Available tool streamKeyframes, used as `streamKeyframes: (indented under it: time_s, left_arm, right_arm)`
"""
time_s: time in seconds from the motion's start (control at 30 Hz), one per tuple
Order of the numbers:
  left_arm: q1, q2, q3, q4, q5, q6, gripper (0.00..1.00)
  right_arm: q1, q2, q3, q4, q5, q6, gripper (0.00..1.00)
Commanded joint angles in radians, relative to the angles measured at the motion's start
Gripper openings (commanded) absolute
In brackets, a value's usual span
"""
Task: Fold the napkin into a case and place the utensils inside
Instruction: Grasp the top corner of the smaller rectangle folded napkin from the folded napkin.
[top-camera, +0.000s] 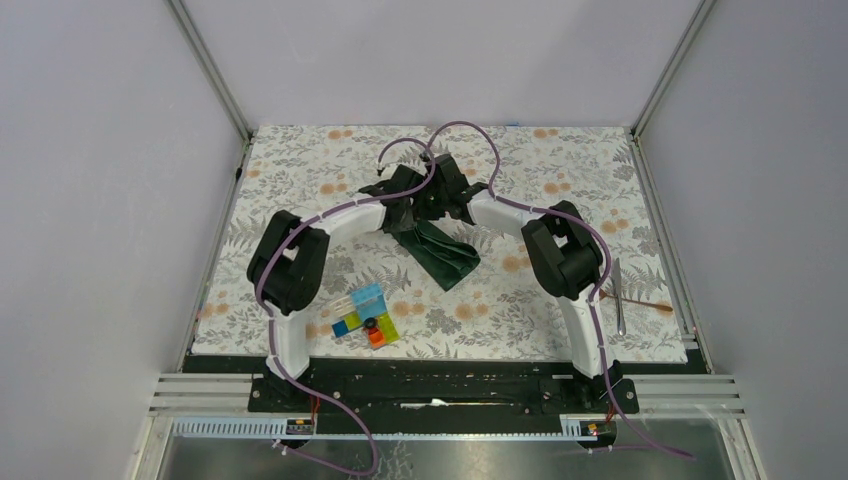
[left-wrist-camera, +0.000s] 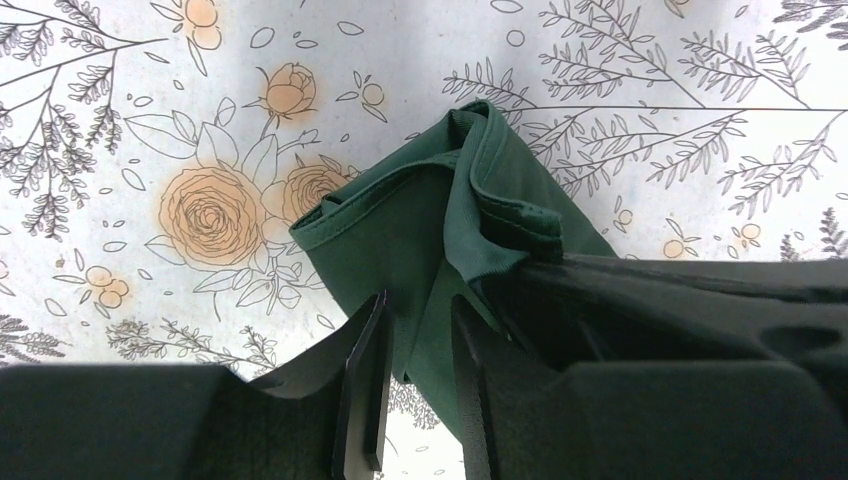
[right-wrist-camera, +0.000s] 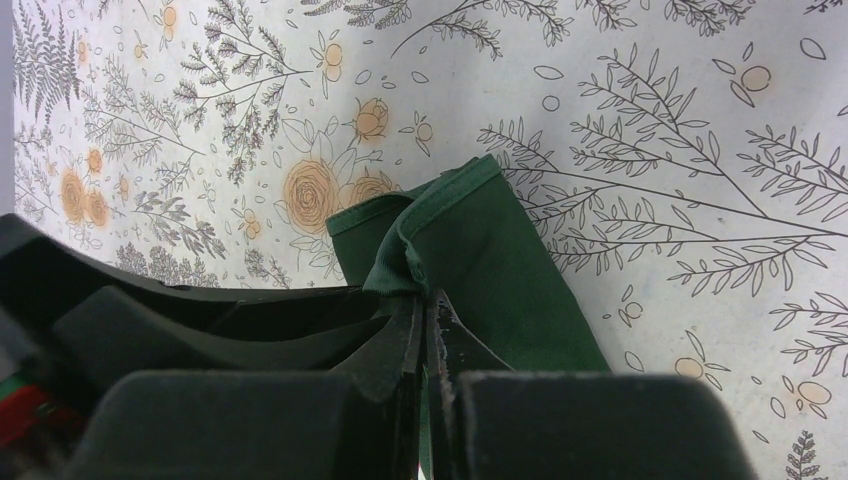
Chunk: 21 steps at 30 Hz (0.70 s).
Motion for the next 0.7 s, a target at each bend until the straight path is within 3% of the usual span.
streamKeyframes:
  time_s: [0.0,0.17,0.43,0.67]
  left_arm:
    - [-0.005,0.038,0.045,-0.002,-0.026,0.018,0.32]
    - [-0.005,0.056,0.063,-0.012,-0.049,0.023,0.29]
    - [-0.001,0.045,0.050,0.015,-0.023,0.020,0.01]
    - [0.048,-0.032,-0.061,0.158,0.140,0.015,0.00]
  right_arm:
    - [-0.003,-0.029,0.003,0.016,-0.008,0.009,0.00]
    - [-0.002,-0.030,0.006,0.016,-0.011,0.011,0.00]
    - [-0.001,-0.033,-0.025,0.066,-0.031,0.079,0.00]
    - [-0.005,-0.065,-0.202,0.318,-0.079,0.308,0.00]
